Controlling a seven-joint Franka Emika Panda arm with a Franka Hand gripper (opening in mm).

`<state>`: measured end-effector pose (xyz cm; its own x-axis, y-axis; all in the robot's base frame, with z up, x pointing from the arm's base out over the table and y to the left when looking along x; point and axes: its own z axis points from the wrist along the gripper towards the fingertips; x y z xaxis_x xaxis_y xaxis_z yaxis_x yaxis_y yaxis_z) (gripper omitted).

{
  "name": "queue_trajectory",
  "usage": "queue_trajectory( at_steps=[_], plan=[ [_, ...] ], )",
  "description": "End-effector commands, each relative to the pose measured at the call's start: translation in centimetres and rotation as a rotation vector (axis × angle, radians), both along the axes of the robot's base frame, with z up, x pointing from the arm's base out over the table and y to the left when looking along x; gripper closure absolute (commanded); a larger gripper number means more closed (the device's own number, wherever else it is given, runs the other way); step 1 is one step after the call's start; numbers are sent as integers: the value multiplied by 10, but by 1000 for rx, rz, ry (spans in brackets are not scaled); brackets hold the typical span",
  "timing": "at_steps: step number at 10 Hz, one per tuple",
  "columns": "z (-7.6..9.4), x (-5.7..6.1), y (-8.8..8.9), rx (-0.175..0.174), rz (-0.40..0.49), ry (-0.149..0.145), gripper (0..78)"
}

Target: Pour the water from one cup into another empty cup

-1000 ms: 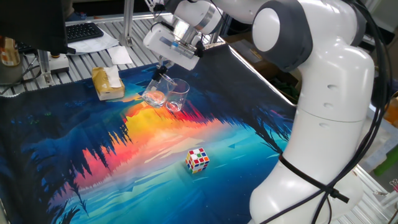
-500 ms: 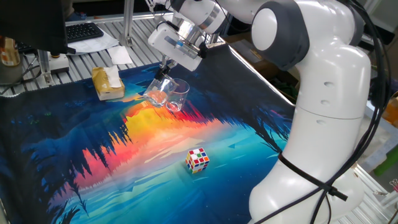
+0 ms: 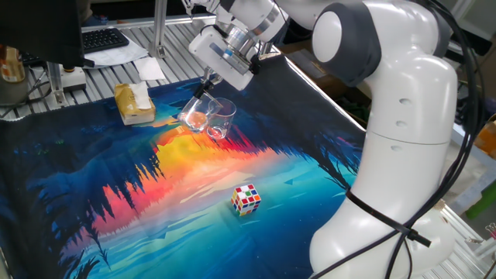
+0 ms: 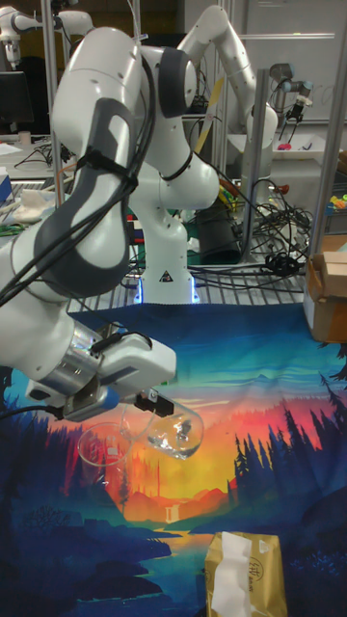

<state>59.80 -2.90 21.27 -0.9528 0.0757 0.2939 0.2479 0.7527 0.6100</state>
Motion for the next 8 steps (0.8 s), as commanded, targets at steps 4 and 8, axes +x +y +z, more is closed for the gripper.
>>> queue_trajectory(
  at_steps=[4,8],
  plan=[
    [0,1,-7,55,15,21,763],
    [0,1,-9,96,18,41,763]
  ],
)
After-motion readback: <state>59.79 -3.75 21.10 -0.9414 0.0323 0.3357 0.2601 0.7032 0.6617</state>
